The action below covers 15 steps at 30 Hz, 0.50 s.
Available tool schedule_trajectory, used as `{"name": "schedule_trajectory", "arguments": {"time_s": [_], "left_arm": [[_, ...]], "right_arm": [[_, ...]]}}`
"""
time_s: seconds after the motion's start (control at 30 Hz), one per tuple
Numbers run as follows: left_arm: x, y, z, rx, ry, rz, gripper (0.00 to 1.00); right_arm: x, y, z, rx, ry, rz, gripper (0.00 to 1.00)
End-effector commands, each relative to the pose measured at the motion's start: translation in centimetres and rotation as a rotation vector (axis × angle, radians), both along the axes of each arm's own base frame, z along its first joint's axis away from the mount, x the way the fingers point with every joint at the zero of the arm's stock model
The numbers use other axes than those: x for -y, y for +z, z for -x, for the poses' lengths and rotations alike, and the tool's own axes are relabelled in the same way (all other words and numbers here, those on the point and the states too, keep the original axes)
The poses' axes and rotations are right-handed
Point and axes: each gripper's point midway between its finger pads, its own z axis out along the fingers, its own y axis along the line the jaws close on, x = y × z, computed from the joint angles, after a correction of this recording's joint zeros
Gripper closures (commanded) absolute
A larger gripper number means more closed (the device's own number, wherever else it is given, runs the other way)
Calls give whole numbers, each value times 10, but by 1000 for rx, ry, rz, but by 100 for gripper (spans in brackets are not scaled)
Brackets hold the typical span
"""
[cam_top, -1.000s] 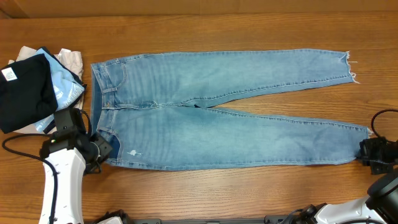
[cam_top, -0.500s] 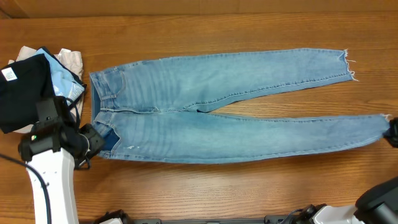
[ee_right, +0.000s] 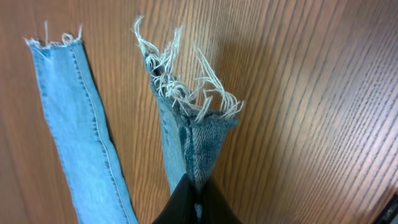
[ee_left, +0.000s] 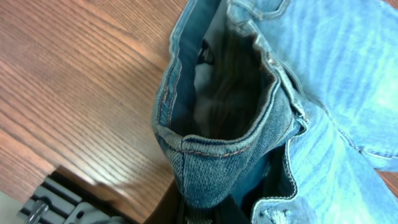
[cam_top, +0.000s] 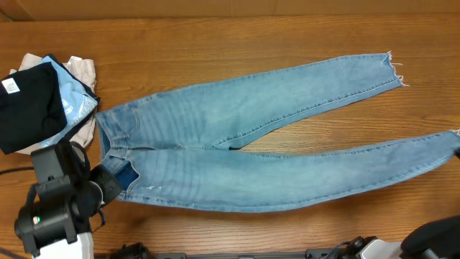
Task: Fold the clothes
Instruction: 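Lift the lower leg hem with the right gripper and fold it onto the upper leg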
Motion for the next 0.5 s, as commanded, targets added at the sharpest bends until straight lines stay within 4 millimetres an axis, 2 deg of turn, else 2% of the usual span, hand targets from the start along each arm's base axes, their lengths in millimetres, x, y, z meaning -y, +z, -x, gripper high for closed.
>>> {"name": "schedule_trajectory", "arguments": {"time_s": [0.0,0.1,0.27,0.47], "left_arm": [[-6,17,-3,60,-1,-52,96],[-11,22,-13,102,26,-57,96],[-27,28,-35,164,110,-84,95],[-37,11,-65,128,120,-66,96]], "right_arm": [[3,36,-1,67,8,116,96],[-2,41,-9,79,59,151,96],[-10,32,-25,3,137,205,96],[-17,23,-51,-59,221,237,94]]}}
